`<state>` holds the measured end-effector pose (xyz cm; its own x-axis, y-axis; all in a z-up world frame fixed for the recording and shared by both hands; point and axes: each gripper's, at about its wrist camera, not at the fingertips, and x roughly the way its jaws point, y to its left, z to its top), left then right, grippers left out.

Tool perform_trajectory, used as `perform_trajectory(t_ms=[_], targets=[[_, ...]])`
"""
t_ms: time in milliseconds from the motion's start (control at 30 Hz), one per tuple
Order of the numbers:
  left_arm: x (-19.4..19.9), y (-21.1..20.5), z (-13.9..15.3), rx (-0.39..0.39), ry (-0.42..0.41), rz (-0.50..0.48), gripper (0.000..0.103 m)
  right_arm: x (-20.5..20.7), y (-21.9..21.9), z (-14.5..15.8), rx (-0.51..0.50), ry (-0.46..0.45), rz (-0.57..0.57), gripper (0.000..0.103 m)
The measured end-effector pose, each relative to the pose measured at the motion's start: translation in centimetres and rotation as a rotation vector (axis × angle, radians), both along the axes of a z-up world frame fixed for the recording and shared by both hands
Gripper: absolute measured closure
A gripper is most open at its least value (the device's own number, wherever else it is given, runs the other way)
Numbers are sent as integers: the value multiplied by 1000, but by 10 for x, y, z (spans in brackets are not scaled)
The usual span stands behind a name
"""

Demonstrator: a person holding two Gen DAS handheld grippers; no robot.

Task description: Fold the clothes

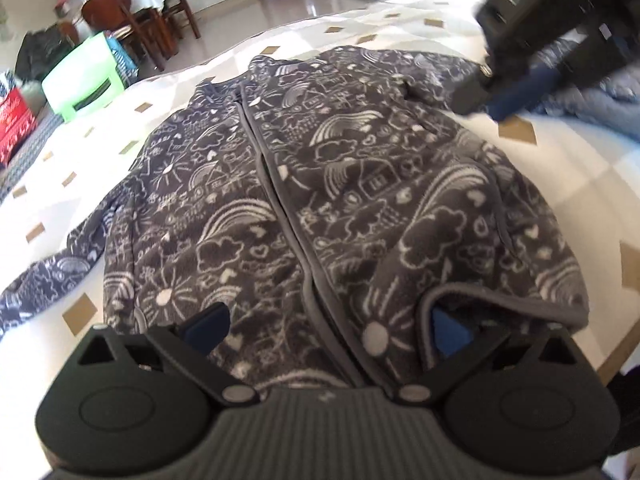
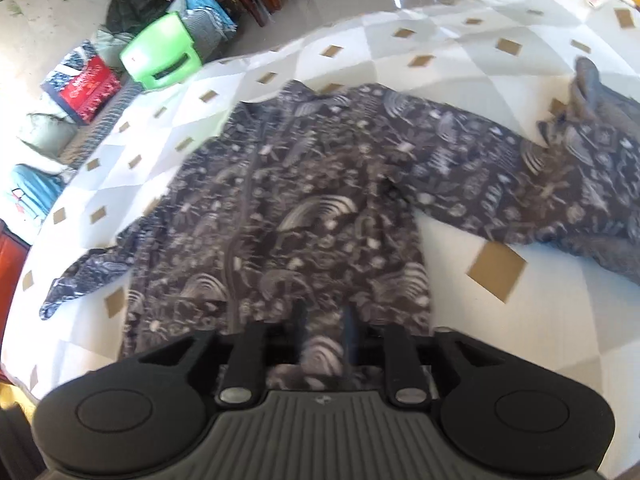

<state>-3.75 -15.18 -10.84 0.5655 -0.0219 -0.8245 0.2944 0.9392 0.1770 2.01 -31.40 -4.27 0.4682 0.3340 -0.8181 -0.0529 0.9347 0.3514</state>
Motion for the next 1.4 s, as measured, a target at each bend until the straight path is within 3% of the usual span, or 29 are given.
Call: perform_trajectory(t_ms=[100,200,267,400,567,700,767,800,833,900,967,1133,1300,1400], targets=[[1,1,7,1,-32,28,0,-6,-21,-10,33,35,-54,65],[8,8,15,-59,-39,83,0,-13,-35,-23,15,80,-107,57],[15,14,19,-100,-32,127,0,-18,-43,-34,19,121,-131,57],[22,20,23,-140,-22,170,0,-24,-51,-59,120,217,-180,56],[22,21,16,-125,3,163,0,-29,-54,-78,221,258,-248,53],[16,23,12,-66,-11,143,0,-26,-44,-79,251,242,-220,53],[11,26,12,-45,-17,133,0,-25,-37,-80,256,235,-213,56],[9,29,11,-41,-18,132,0,-25,-34,-79,242,226,-211,64],[7,32,11,-38,-15,135,0,-24,-31,-80,225,223,-206,79],[3,39,10,-37,-5,146,0,-24,-28,-81,210,224,-210,91],[-2,45,10,-44,1,159,0,-24,-25,-75,189,196,-213,94],[-12,57,18,-69,-20,164,0,-26,-16,-34,36,1,-200,97],[-23,56,22,62,-53,169,0,-34,-5,0,-84,-140,-194,97],[-24,66,22,125,-58,212,0,-37,-4,8,-162,-165,-199,97]])
